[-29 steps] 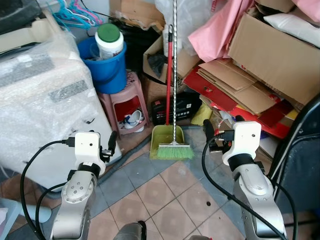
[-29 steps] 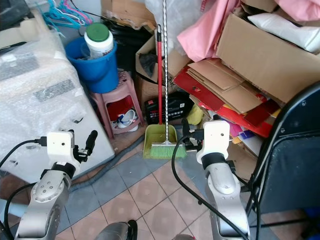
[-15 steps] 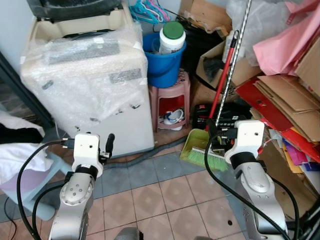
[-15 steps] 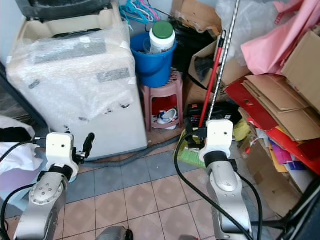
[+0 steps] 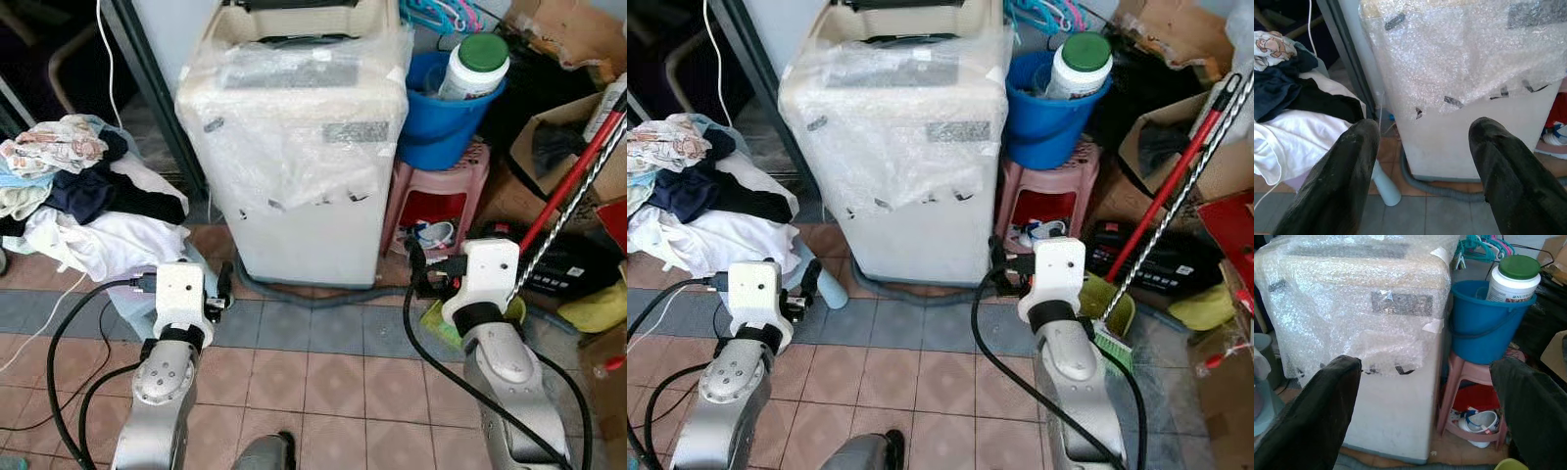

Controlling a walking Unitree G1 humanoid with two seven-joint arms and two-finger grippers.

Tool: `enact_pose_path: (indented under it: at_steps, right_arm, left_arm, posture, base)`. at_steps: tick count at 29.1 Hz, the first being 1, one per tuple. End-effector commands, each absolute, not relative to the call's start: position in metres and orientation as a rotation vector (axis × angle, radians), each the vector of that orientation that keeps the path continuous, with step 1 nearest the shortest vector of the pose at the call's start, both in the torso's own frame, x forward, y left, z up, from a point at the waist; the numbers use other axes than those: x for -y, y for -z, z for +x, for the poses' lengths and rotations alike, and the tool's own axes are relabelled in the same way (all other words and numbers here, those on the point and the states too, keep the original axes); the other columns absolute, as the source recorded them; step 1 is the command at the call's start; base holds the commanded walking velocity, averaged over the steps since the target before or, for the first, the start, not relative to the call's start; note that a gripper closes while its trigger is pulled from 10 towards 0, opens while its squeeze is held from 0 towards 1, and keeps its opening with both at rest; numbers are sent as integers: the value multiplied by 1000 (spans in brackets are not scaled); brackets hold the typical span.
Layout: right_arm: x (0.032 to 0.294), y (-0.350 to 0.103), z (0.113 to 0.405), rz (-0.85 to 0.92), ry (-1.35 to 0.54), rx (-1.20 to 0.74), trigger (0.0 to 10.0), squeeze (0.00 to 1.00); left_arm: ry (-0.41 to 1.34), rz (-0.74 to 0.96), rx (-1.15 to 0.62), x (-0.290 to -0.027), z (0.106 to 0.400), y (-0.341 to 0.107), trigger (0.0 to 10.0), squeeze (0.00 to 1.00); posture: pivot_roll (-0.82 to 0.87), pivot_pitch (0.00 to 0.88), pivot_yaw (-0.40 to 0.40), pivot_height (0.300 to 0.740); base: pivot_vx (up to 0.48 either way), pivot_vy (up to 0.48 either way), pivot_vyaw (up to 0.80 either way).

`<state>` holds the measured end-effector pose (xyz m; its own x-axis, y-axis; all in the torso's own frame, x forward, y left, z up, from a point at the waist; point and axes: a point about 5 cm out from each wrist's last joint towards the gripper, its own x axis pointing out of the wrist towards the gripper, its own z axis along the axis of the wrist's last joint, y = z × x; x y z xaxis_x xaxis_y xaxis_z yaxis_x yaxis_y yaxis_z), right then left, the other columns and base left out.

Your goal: Clothes washing

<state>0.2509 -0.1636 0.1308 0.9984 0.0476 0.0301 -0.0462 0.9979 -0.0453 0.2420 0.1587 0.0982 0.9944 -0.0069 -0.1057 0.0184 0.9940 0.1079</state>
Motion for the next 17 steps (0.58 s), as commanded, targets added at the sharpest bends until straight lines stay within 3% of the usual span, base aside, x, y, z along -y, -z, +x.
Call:
enact_pose_path:
  at_steps: [1, 17]
  right_arm:
    - [158, -136, 252, -25, -70, 58, 10000, 0]
    - [165, -137, 256, 13, -29, 64, 10000, 0]
  left_arm:
    - [-5, 111, -118, -164, 243, -97, 10000, 0]
    - [3, 76, -93, -164, 244, -99, 10000, 0]
  posture:
    - [-16, 60, 44, 740]
    - [-4, 81, 54, 740]
  base:
    - [0, 480, 606]
    - [0, 480, 0]
